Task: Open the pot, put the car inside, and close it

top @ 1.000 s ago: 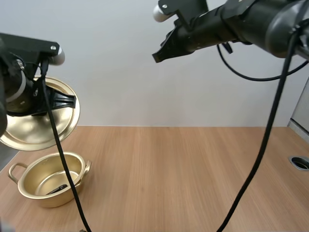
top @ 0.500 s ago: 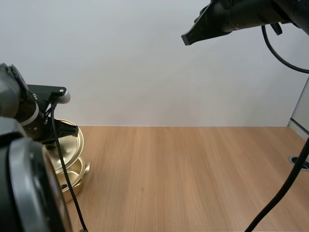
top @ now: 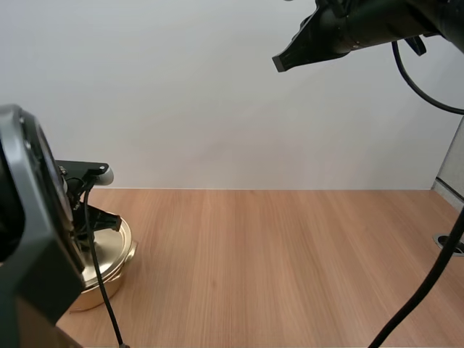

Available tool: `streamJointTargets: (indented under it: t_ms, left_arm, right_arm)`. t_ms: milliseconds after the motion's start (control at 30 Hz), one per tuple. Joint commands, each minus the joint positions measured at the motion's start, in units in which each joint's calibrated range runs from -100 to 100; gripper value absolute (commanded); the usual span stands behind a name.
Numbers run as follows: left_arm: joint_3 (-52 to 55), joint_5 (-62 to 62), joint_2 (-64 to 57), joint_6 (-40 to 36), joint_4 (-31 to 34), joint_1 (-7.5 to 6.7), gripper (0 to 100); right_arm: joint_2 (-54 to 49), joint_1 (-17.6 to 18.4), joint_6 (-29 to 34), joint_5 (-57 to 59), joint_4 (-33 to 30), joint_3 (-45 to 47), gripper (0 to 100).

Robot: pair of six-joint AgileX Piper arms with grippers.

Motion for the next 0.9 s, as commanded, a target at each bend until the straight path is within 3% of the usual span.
streamJointTargets:
  t_ms: [0, 167, 433, 567, 600, 700, 800, 867]
  left_arm:
    - [0.01, -0.06, 0.97, 0.09, 0.47, -0.01, 0]
    - [0.01, -0.06, 3.14, 0.09, 3.15, -0.01, 0]
    - [0.01, -1.03, 3.35, 0.09, 1.27, -0.01, 2]
    - [0.01, -1.25, 3.35, 0.09, 1.27, -0.01, 26]
    - [0.01, -2.14, 2.98, -0.02, 1.27, -0.01, 46]
    - [0.01, -3.55, 1.52, -0.41, 1.27, -0.01, 66]
    - [-0.11, -7.00, -1.49, -1.26, 1.27, -0.01, 76]
    - [-0.25, -8.64, -3.97, -1.39, 1.27, -0.01, 77]
  right_arm:
    - [0.01, -0.04, 0.00, 0.13, 0.01, 0.04, 0]
    - [0.01, -0.04, 0.00, 0.13, 0.01, 0.04, 0]
    - [0.01, -0.04, 0.00, 0.74, 0.01, 0.04, 0]
    - [0.01, -0.04, 0.00, 1.13, 0.01, 0.04, 0]
    - [0.01, -0.04, 0.00, 1.13, 0.01, 0.04, 0]
    - [0.01, -0.04, 0.00, 1.13, 0.01, 0.04, 0]
    - [0.01, -0.04, 0.00, 1.13, 0.01, 0.04, 0]
    - [0.01, -0.04, 0.00, 1.13, 0.01, 0.04, 0]
